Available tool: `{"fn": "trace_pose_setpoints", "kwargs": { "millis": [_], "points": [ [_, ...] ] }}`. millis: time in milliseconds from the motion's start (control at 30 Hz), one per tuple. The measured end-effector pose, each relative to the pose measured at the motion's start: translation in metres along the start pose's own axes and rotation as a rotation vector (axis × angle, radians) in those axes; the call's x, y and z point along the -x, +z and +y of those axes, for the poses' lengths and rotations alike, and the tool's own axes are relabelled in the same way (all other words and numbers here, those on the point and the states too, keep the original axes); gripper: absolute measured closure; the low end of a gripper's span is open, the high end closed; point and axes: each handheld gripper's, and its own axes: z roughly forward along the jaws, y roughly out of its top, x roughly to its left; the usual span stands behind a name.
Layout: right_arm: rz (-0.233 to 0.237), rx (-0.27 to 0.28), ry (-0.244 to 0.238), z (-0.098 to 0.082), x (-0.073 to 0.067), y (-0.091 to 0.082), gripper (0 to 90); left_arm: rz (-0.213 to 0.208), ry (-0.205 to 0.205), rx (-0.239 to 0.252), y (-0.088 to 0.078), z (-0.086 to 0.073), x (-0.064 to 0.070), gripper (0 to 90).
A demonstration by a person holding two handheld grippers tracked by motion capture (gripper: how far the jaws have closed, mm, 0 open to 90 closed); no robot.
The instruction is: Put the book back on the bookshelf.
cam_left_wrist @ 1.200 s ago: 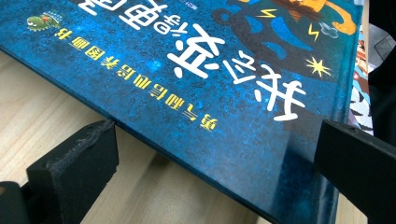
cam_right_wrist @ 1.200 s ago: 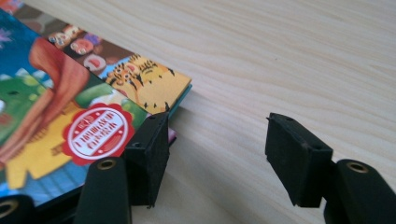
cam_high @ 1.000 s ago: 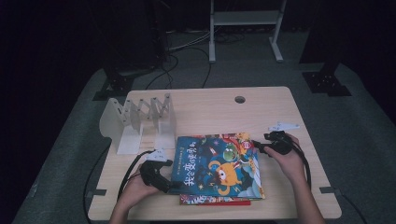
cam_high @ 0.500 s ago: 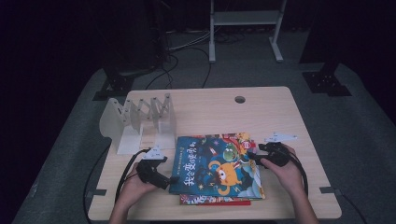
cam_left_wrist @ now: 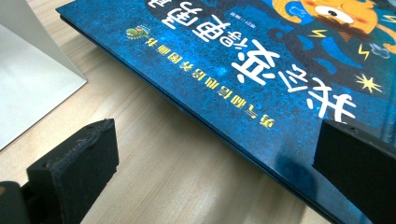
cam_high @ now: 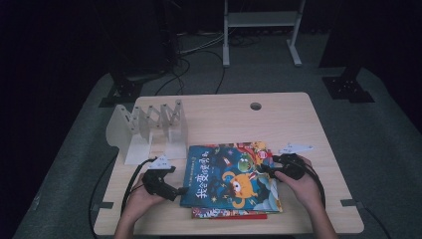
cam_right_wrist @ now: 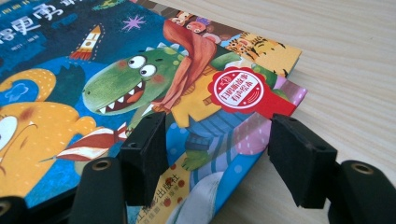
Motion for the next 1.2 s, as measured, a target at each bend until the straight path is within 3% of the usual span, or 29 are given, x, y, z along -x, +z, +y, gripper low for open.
{"fn": "trace_pose_setpoints", "kwargs": {
  "millis": [400,1033,1200],
  "points": [
    [0.026,-0.002,-0.017,0.006,-0.016,0.010,36.8,-0.005,-0.007,-0.001,-0.003,-0.001,-0.002,0.0],
    [0.052,-0.008,-0.072,0.020,-0.058,0.030,37.0,0.047,-0.058,0.002,-0.028,-0.011,-0.013,0.0],
    [0.065,-0.009,-0.096,0.022,-0.062,0.031,37.8,0.062,-0.076,0.009,-0.035,-0.015,-0.011,0.0]
  ]
}}
